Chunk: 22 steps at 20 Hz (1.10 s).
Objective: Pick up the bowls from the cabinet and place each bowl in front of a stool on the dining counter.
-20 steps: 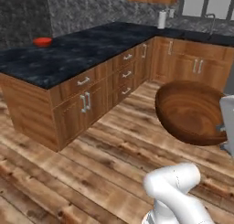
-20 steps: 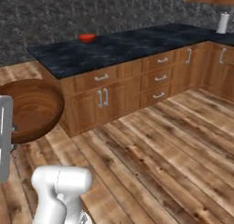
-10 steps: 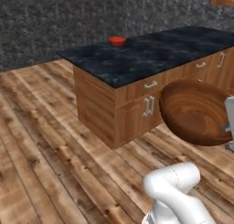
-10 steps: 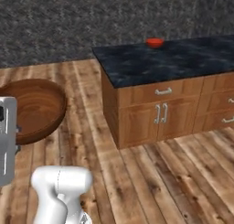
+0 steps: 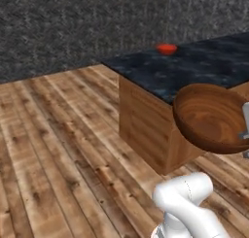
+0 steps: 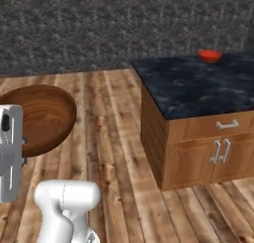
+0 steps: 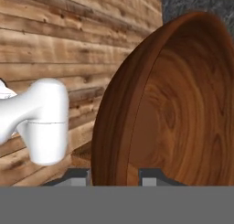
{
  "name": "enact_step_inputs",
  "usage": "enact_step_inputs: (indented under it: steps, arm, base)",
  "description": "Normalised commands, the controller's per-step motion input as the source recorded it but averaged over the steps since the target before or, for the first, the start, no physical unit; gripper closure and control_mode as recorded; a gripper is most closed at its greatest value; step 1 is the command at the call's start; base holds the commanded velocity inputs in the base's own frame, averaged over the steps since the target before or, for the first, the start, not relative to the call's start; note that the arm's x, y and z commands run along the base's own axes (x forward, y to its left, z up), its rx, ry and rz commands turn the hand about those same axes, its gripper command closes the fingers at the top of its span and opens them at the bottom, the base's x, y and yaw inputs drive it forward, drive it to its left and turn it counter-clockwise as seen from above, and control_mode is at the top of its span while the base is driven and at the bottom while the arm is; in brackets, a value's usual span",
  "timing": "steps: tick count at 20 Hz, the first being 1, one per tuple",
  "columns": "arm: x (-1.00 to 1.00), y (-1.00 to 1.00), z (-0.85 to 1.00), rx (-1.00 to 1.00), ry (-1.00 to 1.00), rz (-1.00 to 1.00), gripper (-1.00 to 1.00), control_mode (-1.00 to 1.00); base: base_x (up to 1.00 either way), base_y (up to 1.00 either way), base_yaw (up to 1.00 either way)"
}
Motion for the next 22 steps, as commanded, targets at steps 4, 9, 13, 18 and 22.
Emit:
enact_step_inputs:
  steps: [4, 9, 13, 18, 22]
  arm:
    - [0.00, 0.00, 0.00, 0.00, 0.00, 0.00, 1.00, 1.00]
    - [0.00, 0.00, 0.00, 0.00, 0.00, 0.00, 1.00, 1.00]
    - [0.00, 0.00, 0.00, 0.00, 0.00, 0.00, 1.00, 1.00]
    - [0.00, 0.00, 0.00, 0.00, 0.00, 0.00, 1.00, 1.00]
    - [0.00, 0.00, 0.00, 0.00, 0.00, 0.00, 1.00, 1.00]
  base:
    - [1.00, 0.99, 0.10]
    - [1.00, 0.87, 0.01]
    - [1.00, 0.75, 0.00]
    - [1.00, 0.71, 0.00]
    - [1.00, 0.82, 0.00]
